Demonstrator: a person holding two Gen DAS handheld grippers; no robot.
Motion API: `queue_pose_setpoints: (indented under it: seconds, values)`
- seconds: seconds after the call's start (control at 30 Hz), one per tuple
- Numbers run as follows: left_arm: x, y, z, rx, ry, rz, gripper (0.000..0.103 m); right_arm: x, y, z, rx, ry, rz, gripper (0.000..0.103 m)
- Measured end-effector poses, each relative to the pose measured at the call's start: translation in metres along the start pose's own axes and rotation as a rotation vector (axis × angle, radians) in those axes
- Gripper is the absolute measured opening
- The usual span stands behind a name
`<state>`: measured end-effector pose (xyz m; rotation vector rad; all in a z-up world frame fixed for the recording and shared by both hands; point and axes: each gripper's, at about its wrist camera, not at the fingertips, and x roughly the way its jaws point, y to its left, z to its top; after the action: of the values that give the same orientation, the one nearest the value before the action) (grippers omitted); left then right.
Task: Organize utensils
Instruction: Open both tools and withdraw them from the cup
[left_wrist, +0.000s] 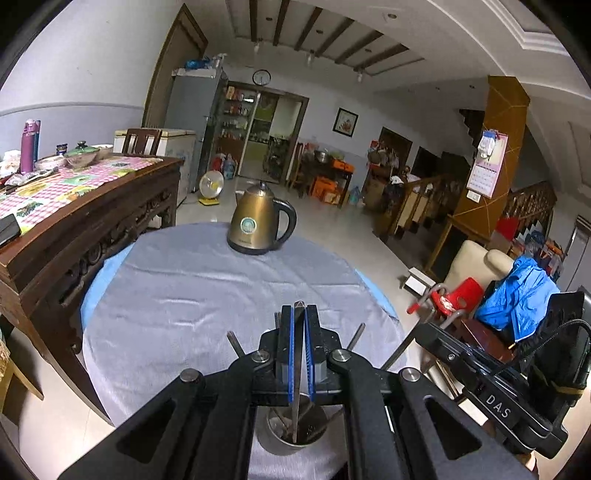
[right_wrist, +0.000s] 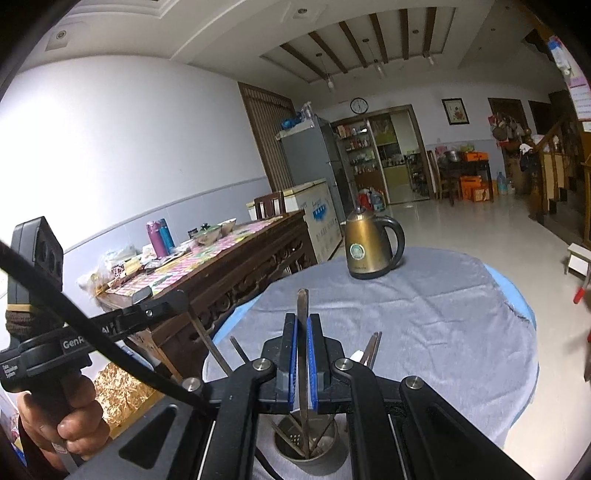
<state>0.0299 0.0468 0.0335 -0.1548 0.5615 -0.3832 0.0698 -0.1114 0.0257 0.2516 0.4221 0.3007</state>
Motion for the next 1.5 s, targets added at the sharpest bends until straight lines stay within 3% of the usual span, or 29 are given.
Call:
queue_pose_setpoints:
  seconds: [0.47,0.53,0.6,0.67,0.73,0.87,0.97,1.13,1.37,1.5]
  values:
    - [0.002,0.003,-0.005,-0.006,0.04,0.026,0.005,0.008,-0.004,-0.013,0.029,0.065,-0.001,0.006]
    - [0.0,0.003,-0.004,0.001,0.04,0.04,0.012,0.01,-0.006,-0.013,0.04,0.08,0.004,0.007]
    - [-0.006,0.005,-0.001,-0.003,0.019,0.043,0.037,0.009,-0.01,-0.013,0.072,0.099,0.029,0.011]
    - [-0.021,0.007,0.005,-0.002,-0.038,0.056,0.046,0.005,-0.014,-0.009,0.096,0.094,0.052,0.022]
    - [-0.036,0.01,0.01,-0.005,-0.104,0.069,0.046,-0.007,-0.019,-0.005,0.116,0.03,0.056,0.025]
    - [-0.077,0.017,0.019,-0.025,-0.274,0.108,0.063,-0.048,-0.035,0.004,0.175,-0.185,0.051,0.025]
    - [-0.088,0.024,0.019,-0.038,-0.333,0.155,0.066,-0.067,-0.055,0.006,0.237,-0.284,-0.001,0.025]
    - [-0.073,0.037,0.017,-0.05,-0.282,0.237,0.07,-0.065,-0.089,0.001,0.364,-0.272,-0.06,0.032]
    - [-0.036,0.079,0.007,-0.149,-0.143,0.351,0.07,-0.04,-0.116,-0.01,0.426,-0.164,-0.127,0.032]
    - [-0.027,0.089,0.002,-0.164,-0.113,0.382,0.07,-0.033,-0.126,-0.016,0.448,-0.128,-0.13,0.032]
